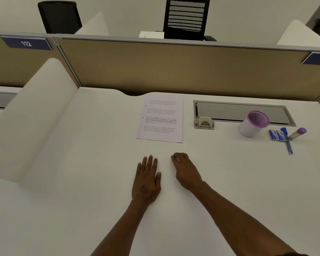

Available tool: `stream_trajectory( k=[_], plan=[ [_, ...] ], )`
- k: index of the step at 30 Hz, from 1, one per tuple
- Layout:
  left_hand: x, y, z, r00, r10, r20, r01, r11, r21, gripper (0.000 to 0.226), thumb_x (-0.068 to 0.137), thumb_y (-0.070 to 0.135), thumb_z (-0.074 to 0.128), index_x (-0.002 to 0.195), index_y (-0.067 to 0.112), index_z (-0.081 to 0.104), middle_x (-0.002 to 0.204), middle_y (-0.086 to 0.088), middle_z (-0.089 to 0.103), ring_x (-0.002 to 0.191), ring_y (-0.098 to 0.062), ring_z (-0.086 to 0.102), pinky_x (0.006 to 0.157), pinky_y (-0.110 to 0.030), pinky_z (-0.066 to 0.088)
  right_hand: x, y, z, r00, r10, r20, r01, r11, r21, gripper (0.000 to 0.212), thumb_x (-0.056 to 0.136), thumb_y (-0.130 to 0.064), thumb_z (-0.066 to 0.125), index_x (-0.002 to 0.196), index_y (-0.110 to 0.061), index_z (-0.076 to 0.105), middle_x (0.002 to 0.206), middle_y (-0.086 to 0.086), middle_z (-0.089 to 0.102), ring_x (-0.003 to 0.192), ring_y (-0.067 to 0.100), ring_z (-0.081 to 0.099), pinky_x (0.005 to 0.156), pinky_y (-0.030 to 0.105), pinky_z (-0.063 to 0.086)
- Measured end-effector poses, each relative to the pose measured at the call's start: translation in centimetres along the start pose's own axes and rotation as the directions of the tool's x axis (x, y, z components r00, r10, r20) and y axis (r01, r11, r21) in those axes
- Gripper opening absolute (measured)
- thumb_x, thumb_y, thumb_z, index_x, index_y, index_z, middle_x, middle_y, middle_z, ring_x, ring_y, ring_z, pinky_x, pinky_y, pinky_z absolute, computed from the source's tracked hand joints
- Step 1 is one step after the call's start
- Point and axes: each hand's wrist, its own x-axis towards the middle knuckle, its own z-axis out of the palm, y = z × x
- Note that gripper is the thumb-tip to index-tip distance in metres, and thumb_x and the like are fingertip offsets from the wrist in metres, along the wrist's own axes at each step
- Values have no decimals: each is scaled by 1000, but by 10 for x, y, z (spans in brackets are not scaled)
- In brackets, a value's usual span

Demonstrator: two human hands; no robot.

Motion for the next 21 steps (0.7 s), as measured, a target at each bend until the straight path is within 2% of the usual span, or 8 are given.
stream_trajectory(
  k=[3, 4, 7, 9, 11, 13, 18, 21],
  plan=[
    [-1, -1, 0, 1000, 3, 0, -3, 1000, -9, 59, 104, 41, 26, 159, 21, 17, 167, 1, 9, 155, -15, -1, 127, -36, 3, -31, 6, 4, 992, -113, -64, 115, 993, 33, 50, 79, 12, 51, 128, 3, 57, 127, 17, 59, 119, 33, 55, 94, 42, 53],
    [-1, -1, 1, 1000, 1, -6, -1, 1000, -11, 59, 104, 40, 27, 159, 21, 17, 167, 1, 9, 155, -15, -1, 127, -36, 3, -38, 11, 3, 993, -69, -91, 76, 995, 71, 50, 81, 10, 51, 129, -1, 58, 127, 14, 59, 119, 30, 56, 96, 39, 52],
    [0, 1, 3, 1000, -8, -15, 8, 1000, -19, 59, 103, 38, 30, 158, 21, 19, 167, 1, 10, 155, -15, 0, 127, -37, 5, -41, 30, -3, 939, 277, -203, -228, 945, 235, 50, 87, 8, 47, 134, -6, 56, 135, 13, 55, 128, 28, 50, 107, 31, 39],
    [-1, 0, 3, 1000, -9, -13, 9, 1000, -13, 59, 103, 38, 29, 158, 21, 18, 167, 2, 10, 155, -15, 0, 127, -38, 5, -38, 35, -5, 899, 386, -205, -335, 910, 242, 45, 96, 1, 43, 140, -3, 46, 147, 15, 44, 141, 30, 35, 117, 35, 28],
    [0, 0, 4, 1000, -7, -8, 7, 1000, -8, 59, 103, 39, 28, 159, 21, 17, 167, 2, 8, 155, -16, -1, 127, -38, 5, -38, 31, 2, 920, 381, -94, -359, 914, 190, 49, 103, -14, 34, 150, -3, 26, 159, 14, 21, 150, 27, 11, 123, 37, 8],
    [0, 0, 4, 1000, -1, -17, 1, 1000, -4, 59, 103, 38, 29, 159, 20, 17, 166, 2, 8, 155, -17, 1, 127, -38, 6, -42, 21, 16, 928, 370, -47, -362, 922, 136, 54, 105, -24, 27, 153, -4, 12, 162, 13, 4, 151, 24, -3, 122, 35, -5],
    [-1, 0, 5, 1000, 1, -22, -1, 1000, -5, 59, 103, 37, 30, 158, 20, 18, 167, 0, 12, 155, -17, 3, 127, -39, 8, -54, -13, 36, 960, 281, -17, -276, 951, 137, 58, 104, -33, 22, 153, -8, 2, 162, 6, -5, 149, 15, -12, 120, 31, -8],
    [0, 0, 5, 1000, -3, -24, 4, 1000, 7, 59, 103, 39, 27, 158, 20, 18, 167, 0, 12, 155, -17, 2, 127, -38, 6, -50, -6, 32, 972, 237, -8, -230, 952, 203, 60, 104, -37, 23, 154, -12, 1, 162, -1, -4, 148, 8, -12, 120, 27, -6]
  ],
)
